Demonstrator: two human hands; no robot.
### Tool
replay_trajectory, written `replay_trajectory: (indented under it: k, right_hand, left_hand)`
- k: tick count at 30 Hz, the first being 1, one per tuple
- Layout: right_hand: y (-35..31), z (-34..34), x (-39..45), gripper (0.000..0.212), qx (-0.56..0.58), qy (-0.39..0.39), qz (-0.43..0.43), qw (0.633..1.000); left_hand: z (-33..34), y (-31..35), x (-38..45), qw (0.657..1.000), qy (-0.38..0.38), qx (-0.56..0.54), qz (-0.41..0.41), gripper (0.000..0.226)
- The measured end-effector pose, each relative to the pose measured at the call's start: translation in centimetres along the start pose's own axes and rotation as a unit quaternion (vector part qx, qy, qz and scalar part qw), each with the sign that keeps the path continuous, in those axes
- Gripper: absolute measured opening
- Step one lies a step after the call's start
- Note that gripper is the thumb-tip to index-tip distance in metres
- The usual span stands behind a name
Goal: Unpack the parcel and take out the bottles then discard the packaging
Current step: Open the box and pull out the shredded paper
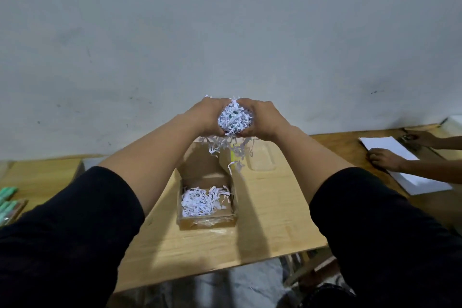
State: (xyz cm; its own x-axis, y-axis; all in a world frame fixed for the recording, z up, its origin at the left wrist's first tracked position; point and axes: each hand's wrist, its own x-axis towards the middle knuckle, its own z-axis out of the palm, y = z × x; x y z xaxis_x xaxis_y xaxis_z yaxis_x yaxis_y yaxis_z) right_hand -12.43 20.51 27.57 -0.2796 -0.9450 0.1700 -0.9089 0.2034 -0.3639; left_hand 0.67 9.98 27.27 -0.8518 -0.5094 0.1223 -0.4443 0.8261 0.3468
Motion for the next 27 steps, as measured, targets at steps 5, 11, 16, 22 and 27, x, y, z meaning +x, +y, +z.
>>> replay_trajectory:
  k: [5, 11, 16, 22, 27]
  right_hand:
    - [4.2, -2.6, -0.9, 0.075, -0.01, 0.009, 0.011, 1.0]
    - [11.8, -3.3, -3.2, 0.077, -0.014, -0.028, 0.034, 0.999]
    - [18.5, -1.6, -4.9, 0.078, 0.007, -0.079, 0.056, 0.995]
    - [25.0, 3.6, -7.7, 0.075, 0.062, -0.141, 0.071, 0.986]
    - [27.6, 8.5, -9.7, 0.066, 0.106, -0.173, 0.089, 0.975]
  left_hand:
    - [1.4, 4.0, 3.0, 1.0, 0.007, -0.009, 0.017, 0.068]
    - [7.3, 8.7, 6.4, 0.999, -0.024, -0.035, 0.009, 0.073]
    - [13.5, 11.9, 8.4, 0.996, -0.058, -0.066, -0.011, 0.071]
    - [22.1, 13.1, 8.1, 0.985, -0.108, -0.119, -0.062, 0.07]
    - [27.5, 13.5, 7.0, 0.975, -0.136, -0.153, -0.083, 0.06]
